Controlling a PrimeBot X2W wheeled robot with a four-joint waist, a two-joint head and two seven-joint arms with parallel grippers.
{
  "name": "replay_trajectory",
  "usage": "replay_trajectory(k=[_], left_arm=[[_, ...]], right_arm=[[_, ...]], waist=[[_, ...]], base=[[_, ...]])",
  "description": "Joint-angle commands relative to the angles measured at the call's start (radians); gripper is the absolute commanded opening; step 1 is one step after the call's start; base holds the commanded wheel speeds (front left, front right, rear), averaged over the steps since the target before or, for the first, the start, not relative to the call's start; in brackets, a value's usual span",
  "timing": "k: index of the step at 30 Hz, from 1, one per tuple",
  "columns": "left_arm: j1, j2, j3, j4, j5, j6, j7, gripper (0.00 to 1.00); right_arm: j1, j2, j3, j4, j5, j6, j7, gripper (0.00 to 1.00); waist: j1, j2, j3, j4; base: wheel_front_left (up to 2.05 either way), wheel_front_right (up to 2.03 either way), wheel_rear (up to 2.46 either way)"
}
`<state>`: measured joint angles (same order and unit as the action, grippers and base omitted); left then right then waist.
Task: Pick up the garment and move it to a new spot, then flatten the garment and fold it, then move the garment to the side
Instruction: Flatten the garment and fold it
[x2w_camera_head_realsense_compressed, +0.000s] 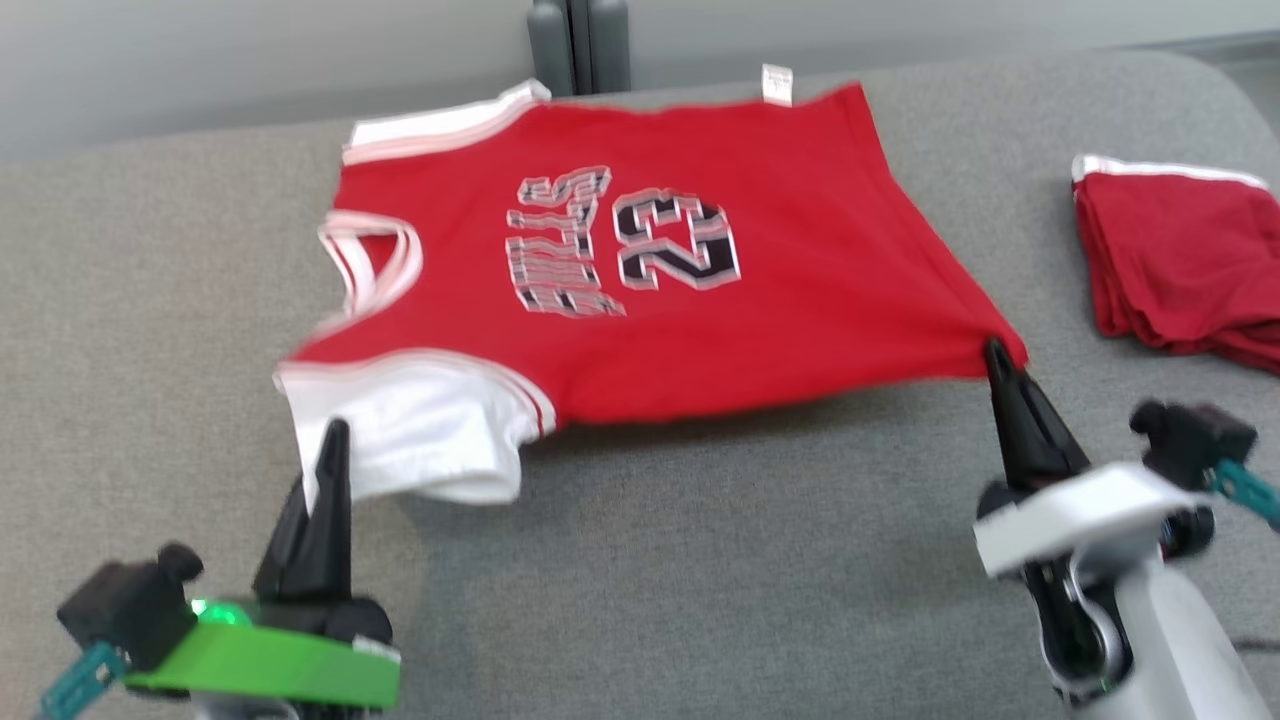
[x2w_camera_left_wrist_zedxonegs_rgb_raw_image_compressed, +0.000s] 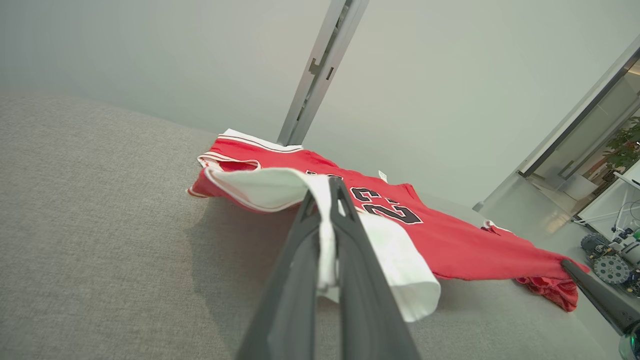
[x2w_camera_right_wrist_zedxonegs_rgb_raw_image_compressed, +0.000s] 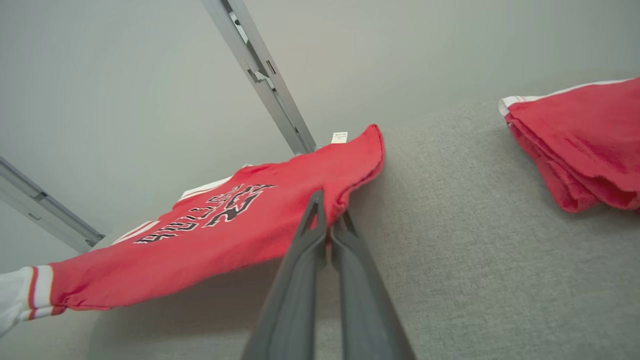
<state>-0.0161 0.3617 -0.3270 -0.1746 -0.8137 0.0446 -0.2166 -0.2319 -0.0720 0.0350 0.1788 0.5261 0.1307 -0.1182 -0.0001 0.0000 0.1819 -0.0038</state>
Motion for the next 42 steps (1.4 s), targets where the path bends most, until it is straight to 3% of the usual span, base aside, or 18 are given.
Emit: replay_trajectory(k=[1,7,12,17,29,37,42], left_arm=[[0.053,0.011,-0.003,-0.033,-0.001,0.019,0.005,0.00],[0.194,0.041,-0.034,-0.157,0.017,0.076,0.048,0.00],[0.240,0.058,-0.043,-0.202,0.008,0.103,0.084,0.00],[0.242,0.043,-0.054,-0.141,-0.031,0.094,0.106,0.00],[0.151,-0.022,-0.085,0.081,-0.084,0.024,0.103,0.00],[-0.011,-0.069,-0.075,0.205,-0.091,-0.024,0.082,0.00],[-0.164,-0.112,-0.082,0.327,-0.073,-0.055,0.064,0.00]], right_arm=[[0.073,0.006,-0.022,-0.054,-0.007,0.000,0.024,0.00],[0.306,0.020,-0.084,-0.287,-0.011,0.000,0.134,0.00],[0.411,0.020,-0.098,-0.361,0.028,0.000,0.190,0.00],[0.400,0.020,-0.092,-0.284,0.020,0.000,0.188,0.00],[0.289,0.020,-0.043,-0.063,0.002,0.000,0.156,0.00],[0.166,0.020,-0.041,0.031,0.065,0.000,0.133,0.00],[0.053,0.020,-0.053,0.112,0.044,0.000,0.114,0.00]], waist=[[0.0001,0.0000,-0.096,0.015],[0.0001,0.0000,-0.127,0.033],[0.0001,0.0000,-0.126,0.032],[0.0001,0.0000,-0.120,0.023],[0.0001,0.0000,-0.099,0.016],[0.0001,0.0000,-0.067,0.021],[0.0001,0.0000,-0.026,0.026]], base=[[0.00,0.00,0.00],[0.00,0.00,0.00],[0.00,0.00,0.00],[0.00,0.00,0.00],[0.00,0.00,0.00],[0.00,0.00,0.00],[0.00,0.00,0.00]])
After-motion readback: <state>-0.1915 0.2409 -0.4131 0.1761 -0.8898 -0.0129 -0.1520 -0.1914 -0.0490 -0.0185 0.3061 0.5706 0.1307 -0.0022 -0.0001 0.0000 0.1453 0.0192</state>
